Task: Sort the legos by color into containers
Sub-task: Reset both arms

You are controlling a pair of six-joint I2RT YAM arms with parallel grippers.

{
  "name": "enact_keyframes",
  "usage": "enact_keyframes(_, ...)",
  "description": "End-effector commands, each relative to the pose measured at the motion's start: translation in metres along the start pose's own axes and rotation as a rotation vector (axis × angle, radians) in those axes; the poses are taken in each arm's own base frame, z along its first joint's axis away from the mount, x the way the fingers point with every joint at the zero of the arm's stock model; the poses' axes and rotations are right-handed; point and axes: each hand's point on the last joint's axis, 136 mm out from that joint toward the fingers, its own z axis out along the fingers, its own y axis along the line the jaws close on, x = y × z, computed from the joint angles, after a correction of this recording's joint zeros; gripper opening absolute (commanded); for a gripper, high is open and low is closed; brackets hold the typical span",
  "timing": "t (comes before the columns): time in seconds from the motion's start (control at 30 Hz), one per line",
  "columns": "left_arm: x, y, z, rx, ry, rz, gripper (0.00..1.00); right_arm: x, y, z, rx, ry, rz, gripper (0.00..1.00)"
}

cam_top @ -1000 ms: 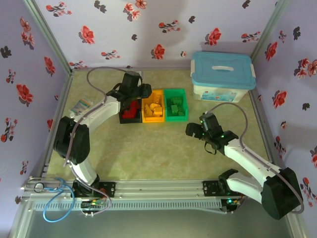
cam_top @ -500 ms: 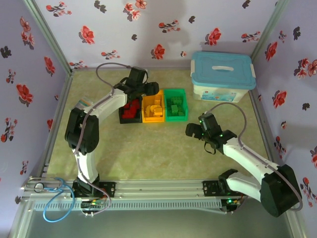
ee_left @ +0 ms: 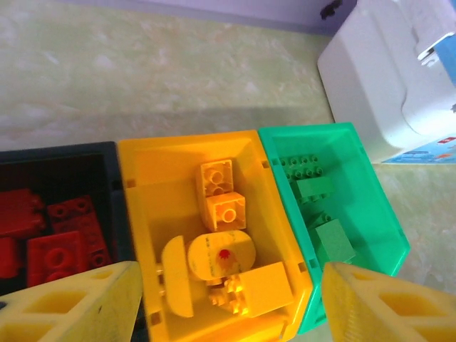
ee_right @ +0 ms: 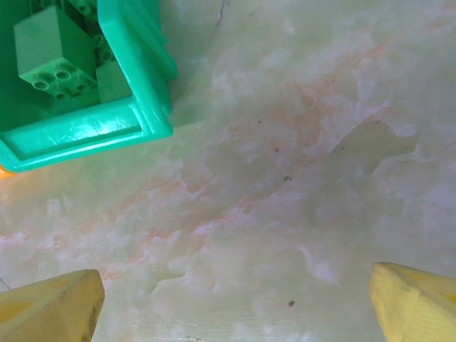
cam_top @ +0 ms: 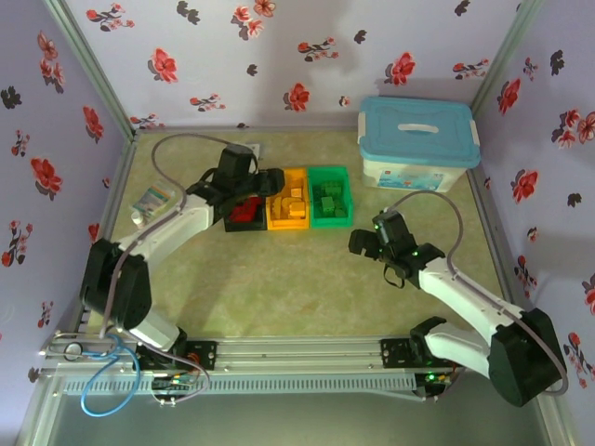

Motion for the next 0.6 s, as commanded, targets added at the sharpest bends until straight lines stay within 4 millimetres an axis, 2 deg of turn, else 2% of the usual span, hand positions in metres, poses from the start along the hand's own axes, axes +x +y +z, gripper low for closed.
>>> enact_keyframes(0.0,-0.017,0.017,-0.03,-0.103,-0.125,0.069,0.69,-0.043,-0.001,-0.028,0.046,-0.153,-0.063,0.96)
enact_keyframes(0.13,-0.019,0.052,-0.068,-0.275,-0.216,0.108,0.71,-0.077,-0.014,-0.062,0.109,-0.35,-0.083,0.98)
enact_keyframes(0.27,-0.008,0.098,-0.114,-0.498,-0.316,0.115,0.73,-0.089,-0.035,-0.087,0.178,-0.533,-0.106,0.99)
enact_keyframes(0.3,-0.004,0.106,-0.123,-0.538,-0.339,0.124,0.73,-0.087,-0.043,-0.088,0.198,-0.571,-0.104,0.99)
enact_keyframes(0.47,0.025,0.146,-0.167,-0.701,-0.479,0.148,1.0,-0.073,-0.078,-0.098,0.279,-0.733,-0.049,0.99)
enact_keyframes(0.57,0.043,0.165,-0.187,-0.782,-0.534,0.147,1.0,-0.066,-0.094,-0.099,0.345,-0.764,-0.032,0.99)
